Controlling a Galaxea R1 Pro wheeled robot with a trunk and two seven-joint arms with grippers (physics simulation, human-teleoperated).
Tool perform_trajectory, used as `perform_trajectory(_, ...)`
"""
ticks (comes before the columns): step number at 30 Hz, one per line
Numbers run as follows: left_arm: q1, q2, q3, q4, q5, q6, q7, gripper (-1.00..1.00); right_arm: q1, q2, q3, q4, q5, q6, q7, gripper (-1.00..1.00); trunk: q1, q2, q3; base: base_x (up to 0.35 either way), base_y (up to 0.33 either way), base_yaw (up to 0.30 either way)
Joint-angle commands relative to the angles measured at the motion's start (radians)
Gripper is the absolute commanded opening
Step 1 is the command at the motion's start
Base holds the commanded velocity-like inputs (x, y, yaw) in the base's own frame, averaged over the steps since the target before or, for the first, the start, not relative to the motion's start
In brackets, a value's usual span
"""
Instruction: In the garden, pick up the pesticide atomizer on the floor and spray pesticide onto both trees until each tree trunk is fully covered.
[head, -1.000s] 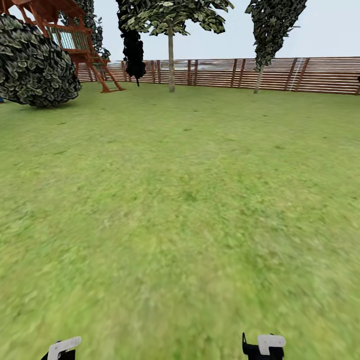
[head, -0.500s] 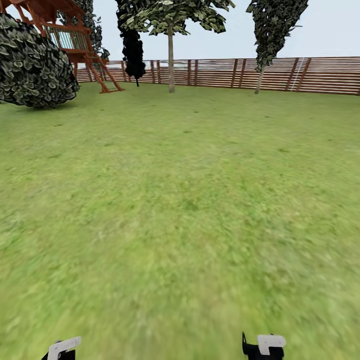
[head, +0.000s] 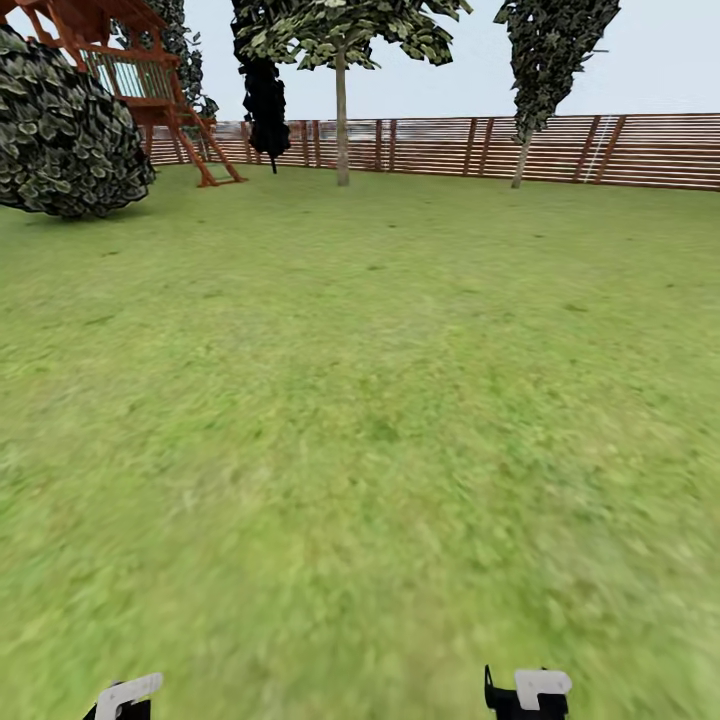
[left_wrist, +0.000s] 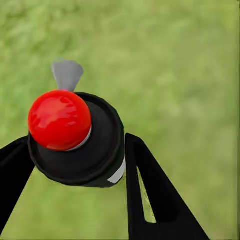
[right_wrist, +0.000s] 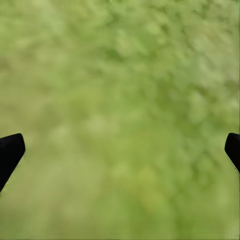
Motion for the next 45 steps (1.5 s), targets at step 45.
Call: perform_trajectory(45,0.000,0.000,0.000,0.004,0.000,0.000,0.000,-1.00,0.000,0.000,0.000,0.000,0.001,0.000,0.000,1.00,0.000,0.000,0.050,0.338,0.000,0.000)
